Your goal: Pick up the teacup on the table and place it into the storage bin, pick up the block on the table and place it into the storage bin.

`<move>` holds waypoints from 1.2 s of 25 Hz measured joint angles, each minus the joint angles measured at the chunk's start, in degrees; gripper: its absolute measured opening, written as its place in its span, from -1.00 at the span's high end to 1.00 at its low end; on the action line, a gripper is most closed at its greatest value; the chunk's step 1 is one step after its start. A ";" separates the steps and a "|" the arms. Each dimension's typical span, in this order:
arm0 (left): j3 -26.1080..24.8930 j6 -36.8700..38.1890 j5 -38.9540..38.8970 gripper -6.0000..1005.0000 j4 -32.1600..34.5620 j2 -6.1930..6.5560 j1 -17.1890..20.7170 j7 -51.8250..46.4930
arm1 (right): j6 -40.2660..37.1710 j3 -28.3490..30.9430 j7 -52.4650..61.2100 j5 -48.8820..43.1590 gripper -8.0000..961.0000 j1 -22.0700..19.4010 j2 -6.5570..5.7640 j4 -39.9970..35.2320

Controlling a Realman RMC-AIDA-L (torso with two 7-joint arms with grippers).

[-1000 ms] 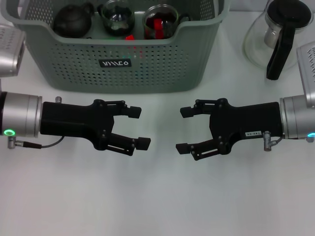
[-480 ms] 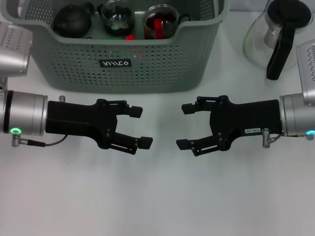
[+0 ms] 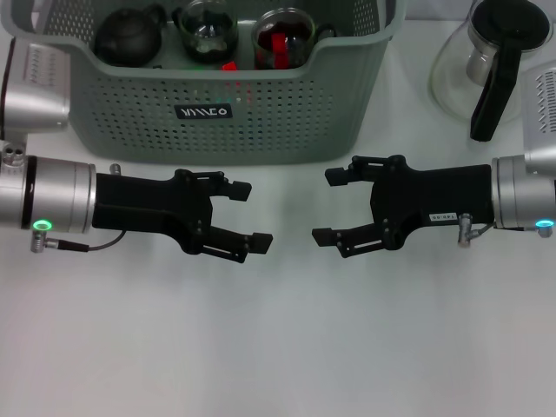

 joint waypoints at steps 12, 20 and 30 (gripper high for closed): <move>0.00 -0.66 0.00 -0.92 0.11 -0.09 -1.59 -0.87 | 1.36 0.31 -0.09 0.44 -0.97 0.52 0.00 0.00; -0.01 -1.34 0.00 -0.92 0.26 -0.15 -2.09 -0.91 | 1.50 0.31 -0.07 0.44 -0.97 0.72 0.00 0.00; 0.00 -1.67 0.04 -0.92 0.11 -0.19 -2.50 -0.93 | 1.50 0.39 0.35 0.43 -0.97 0.49 0.00 0.00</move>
